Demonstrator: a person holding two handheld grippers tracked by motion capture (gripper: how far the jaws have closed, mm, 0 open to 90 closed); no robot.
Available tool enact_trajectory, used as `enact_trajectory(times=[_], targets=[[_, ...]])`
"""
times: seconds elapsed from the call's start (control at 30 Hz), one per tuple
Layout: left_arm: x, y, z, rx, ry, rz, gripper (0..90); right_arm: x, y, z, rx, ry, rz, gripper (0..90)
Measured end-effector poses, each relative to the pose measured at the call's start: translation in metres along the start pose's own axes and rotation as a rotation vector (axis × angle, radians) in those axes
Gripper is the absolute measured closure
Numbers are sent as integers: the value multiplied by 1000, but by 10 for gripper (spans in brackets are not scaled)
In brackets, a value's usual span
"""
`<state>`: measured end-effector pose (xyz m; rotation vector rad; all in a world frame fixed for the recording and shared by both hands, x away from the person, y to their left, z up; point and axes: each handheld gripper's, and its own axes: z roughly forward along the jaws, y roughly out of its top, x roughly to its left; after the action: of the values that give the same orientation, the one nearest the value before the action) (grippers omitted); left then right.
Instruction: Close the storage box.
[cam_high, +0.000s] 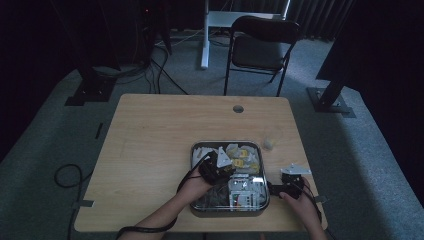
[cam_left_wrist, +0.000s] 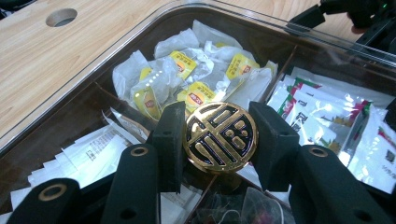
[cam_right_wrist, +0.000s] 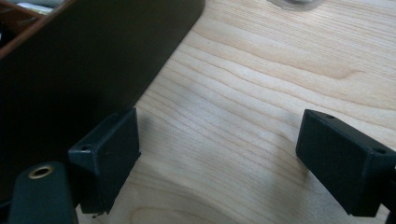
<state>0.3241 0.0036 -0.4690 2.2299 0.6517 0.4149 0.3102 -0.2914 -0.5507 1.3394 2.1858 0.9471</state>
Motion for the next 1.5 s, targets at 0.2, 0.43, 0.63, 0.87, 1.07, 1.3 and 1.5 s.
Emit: enact_trajectory(times=[0.2, 0.43, 0.63, 0.87, 1.07, 1.3, 1.5], targets=[[-1, -1, 2, 6, -1, 3, 587, 0, 0, 0, 0, 0, -2, 129], [-3, -1, 6, 18, 2, 12, 587, 0, 0, 0, 1, 1, 0, 129], [-4, -2, 6, 13, 6, 0, 587, 0, 0, 0, 1, 1, 0, 129], [-5, -5, 7, -1, 0, -6, 587, 0, 0, 0, 1, 1, -1, 129], [-3, -5, 7, 1, -8, 18, 587, 0, 0, 0, 1, 1, 0, 129], [-2, -5, 7, 13, -18, 19, 586, 0, 0, 0, 1, 1, 0, 129], [-2, -5, 7, 14, -18, 32, 587, 0, 0, 0, 1, 1, 0, 129]])
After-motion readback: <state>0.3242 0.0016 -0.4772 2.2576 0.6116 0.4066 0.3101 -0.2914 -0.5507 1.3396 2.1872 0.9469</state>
